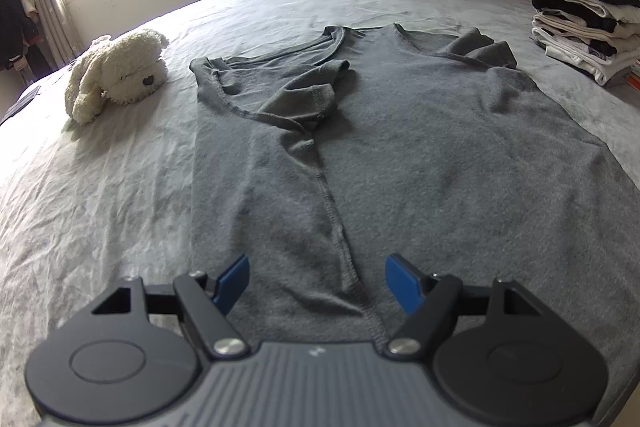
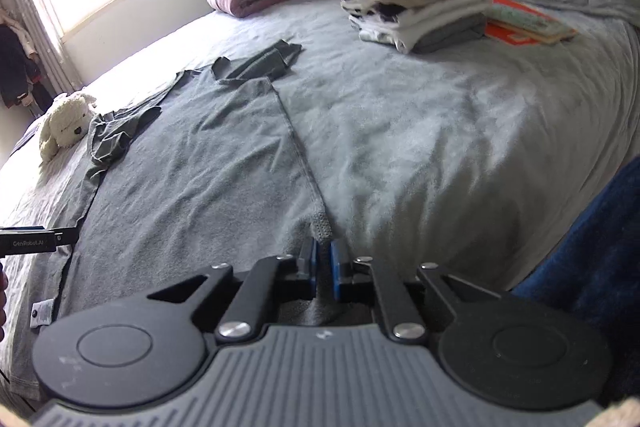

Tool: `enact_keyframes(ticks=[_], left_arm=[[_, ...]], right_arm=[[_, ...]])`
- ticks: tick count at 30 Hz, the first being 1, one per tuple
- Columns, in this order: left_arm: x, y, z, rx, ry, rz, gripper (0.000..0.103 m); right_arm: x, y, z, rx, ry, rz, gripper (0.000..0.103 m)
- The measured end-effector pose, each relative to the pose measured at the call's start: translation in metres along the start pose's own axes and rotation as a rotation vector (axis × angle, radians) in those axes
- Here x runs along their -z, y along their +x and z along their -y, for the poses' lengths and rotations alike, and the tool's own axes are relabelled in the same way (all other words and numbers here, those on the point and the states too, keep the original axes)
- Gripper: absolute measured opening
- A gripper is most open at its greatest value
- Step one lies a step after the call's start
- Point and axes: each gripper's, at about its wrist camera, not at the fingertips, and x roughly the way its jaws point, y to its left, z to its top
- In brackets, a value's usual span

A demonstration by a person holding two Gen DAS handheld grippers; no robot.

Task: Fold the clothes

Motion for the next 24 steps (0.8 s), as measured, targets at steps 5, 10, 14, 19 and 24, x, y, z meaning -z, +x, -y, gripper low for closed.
enact_keyframes(ticks=[5, 10, 14, 19, 24], left_arm=[[-0.001, 0.001, -0.003, 0.017, -0.023, -0.009, 0.076], [-0.003, -0.001, -0.009, 0.062, -0.079, -0.012, 0.076], [-0.003, -0.008, -0.01, 0.187, -0.151, 0.012, 0.07], [-0.002, -0.014, 0.007, 0.419, -0.21, 0.019, 0.059], [-0.002, -0.012, 0.035, 0.599, -0.227, -0.003, 0.054]], right_arm=[[0.005, -0.013, -0.038, -0.021, -0.135, 0.108, 0.007], [0.015, -0.019, -0.089, -0.045, -0.333, 0.165, 0.007], [0.026, -0.004, -0.116, -0.075, -0.408, 0.126, 0.007], [0.029, 0.007, -0.119, -0.101, -0.396, 0.09, 0.007], [0.029, 0.011, -0.115, -0.121, -0.375, 0.065, 0.007]])
